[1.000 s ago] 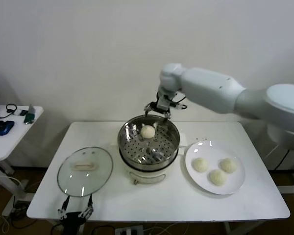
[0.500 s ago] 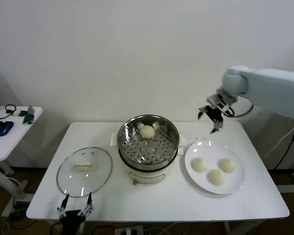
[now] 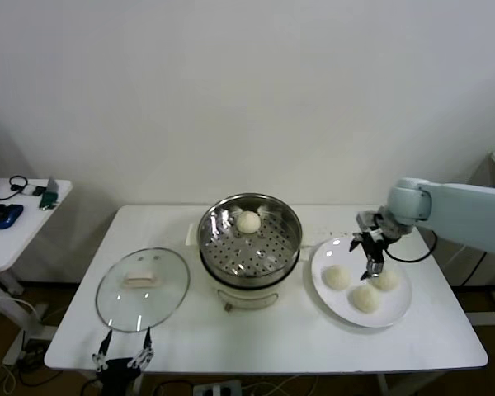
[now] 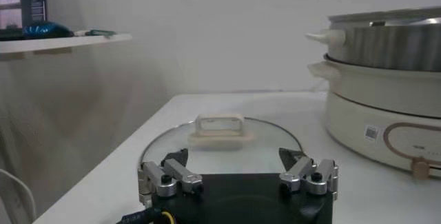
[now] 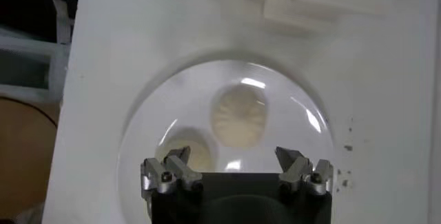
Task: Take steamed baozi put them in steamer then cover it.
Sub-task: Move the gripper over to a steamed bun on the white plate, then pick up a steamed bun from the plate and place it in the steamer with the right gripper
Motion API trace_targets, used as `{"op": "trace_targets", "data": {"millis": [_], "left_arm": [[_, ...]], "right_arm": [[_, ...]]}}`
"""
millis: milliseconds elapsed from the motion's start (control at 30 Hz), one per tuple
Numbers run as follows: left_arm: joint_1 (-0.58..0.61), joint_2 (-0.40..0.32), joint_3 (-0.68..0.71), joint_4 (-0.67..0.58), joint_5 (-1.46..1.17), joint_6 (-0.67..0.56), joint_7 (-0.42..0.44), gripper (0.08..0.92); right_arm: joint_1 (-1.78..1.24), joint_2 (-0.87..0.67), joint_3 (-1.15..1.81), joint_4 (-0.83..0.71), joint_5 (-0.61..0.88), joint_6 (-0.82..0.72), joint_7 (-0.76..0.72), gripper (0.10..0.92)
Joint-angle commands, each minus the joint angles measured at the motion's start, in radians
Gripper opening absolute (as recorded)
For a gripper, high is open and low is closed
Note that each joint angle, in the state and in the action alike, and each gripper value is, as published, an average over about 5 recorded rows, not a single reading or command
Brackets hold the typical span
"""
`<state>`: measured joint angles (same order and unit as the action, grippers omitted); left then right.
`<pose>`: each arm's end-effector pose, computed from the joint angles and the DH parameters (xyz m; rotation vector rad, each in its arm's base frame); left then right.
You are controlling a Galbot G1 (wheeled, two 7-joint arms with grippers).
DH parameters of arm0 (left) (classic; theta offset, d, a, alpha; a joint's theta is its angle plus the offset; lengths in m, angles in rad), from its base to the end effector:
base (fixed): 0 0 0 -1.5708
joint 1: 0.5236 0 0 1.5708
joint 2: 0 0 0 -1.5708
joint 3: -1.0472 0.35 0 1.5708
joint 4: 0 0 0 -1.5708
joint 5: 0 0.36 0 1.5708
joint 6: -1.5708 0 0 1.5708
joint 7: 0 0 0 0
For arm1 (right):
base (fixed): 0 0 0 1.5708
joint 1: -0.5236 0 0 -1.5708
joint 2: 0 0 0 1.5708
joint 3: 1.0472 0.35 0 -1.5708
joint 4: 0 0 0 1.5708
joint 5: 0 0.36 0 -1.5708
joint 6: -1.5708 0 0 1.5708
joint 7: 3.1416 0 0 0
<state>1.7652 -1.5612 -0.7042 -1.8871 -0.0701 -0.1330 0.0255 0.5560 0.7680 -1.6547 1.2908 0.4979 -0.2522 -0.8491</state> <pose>0.0973 0.0637 -0.4002 0.2009 -2.8726 -0.0532 0.5227 -0.1260 -0.1807 1.2720 -1.3502 1.2721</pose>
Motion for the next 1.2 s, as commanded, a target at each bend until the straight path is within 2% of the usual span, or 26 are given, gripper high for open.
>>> {"op": "trace_targets", "data": {"millis": [33, 467, 567, 767, 900, 1200], "left_arm": [[0.006, -0.001, 0.001, 0.002, 0.002, -0.003, 0.000, 0.823], [0.008, -0.003, -0.002, 0.006, 0.002, -0.007, -0.001, 0.823], [0.006, -0.002, -0.003, 0.008, 0.002, -0.007, -0.003, 0.823], [0.005, -0.003, -0.002, 0.008, 0.002, -0.007, -0.005, 0.823], [0.005, -0.003, -0.002, 0.005, 0.002, -0.006, -0.005, 0.823], [0.000, -0.001, -0.003, 0.000, 0.003, 0.001, -0.006, 0.823]], "right_arm": [[-0.193, 0.047, 0.148, -0.097, -0.035, -0.061, 0.035, 0.823], [-0.288, 0.111, 0.232, -0.187, -0.085, -0.061, 0.053, 0.816], [-0.286, 0.115, 0.233, -0.187, -0.091, -0.061, 0.043, 0.763], [-0.254, 0.108, 0.231, -0.180, -0.086, -0.056, 0.017, 0.606], [-0.126, 0.085, 0.177, -0.152, -0.048, -0.027, -0.030, 0.552], [0.400, 0.073, -0.082, -0.051, 0.108, 0.069, -0.202, 0.572]]}}
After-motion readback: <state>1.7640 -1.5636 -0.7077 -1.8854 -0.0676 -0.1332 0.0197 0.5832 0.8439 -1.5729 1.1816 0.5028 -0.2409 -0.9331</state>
